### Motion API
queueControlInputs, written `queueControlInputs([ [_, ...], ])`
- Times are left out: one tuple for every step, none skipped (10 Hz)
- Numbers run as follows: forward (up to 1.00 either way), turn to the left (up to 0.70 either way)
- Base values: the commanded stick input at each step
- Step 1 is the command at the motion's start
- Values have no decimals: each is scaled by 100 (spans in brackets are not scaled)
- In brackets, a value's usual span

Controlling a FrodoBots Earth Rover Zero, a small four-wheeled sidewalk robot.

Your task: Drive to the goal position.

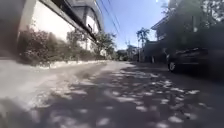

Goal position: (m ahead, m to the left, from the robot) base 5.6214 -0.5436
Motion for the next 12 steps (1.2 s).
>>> queueControlInputs([
  [100, 1],
  [100, 1],
  [100, 0],
  [100, -16],
  [100, -38],
  [100, -39],
  [100, -39],
  [100, -37],
  [100, -26],
  [100, -2],
  [100, 1],
  [100, 1],
])
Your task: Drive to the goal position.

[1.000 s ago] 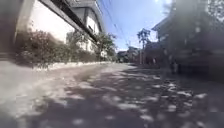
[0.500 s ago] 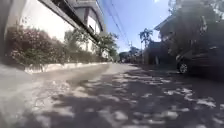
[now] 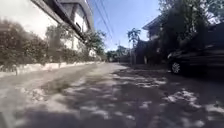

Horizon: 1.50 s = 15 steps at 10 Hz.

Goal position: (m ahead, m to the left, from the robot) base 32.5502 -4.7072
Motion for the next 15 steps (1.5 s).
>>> queueControlInputs([
  [100, 1],
  [100, 1],
  [100, 1],
  [100, 1],
  [100, -2],
  [100, -17],
  [100, -39],
  [100, -39],
  [100, -39],
  [100, -26],
  [100, -11],
  [100, -3],
  [100, 1],
  [100, 1],
  [100, 1],
])
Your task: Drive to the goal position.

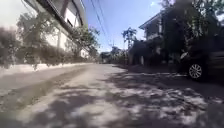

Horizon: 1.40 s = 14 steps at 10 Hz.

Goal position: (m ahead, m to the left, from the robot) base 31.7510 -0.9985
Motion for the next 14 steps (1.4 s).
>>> queueControlInputs([
  [100, 1],
  [100, 1],
  [100, 1],
  [100, 1],
  [100, 1],
  [100, 1],
  [100, 1],
  [100, 1],
  [100, 1],
  [100, 1],
  [100, 1],
  [100, 1],
  [100, 1],
  [100, 1],
])
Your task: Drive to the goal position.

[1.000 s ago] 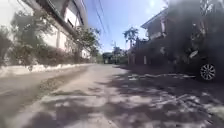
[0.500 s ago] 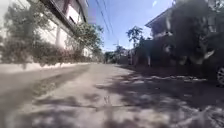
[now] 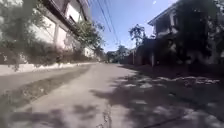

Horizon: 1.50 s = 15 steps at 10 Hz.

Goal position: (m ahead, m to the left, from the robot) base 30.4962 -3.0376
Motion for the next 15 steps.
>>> queueControlInputs([
  [100, 1],
  [100, 1],
  [100, 1],
  [100, 1],
  [100, 1],
  [100, 1],
  [100, 1],
  [100, 1],
  [100, 1],
  [100, 1],
  [100, 1],
  [100, 1],
  [100, 1],
  [100, 1],
  [100, 1],
])
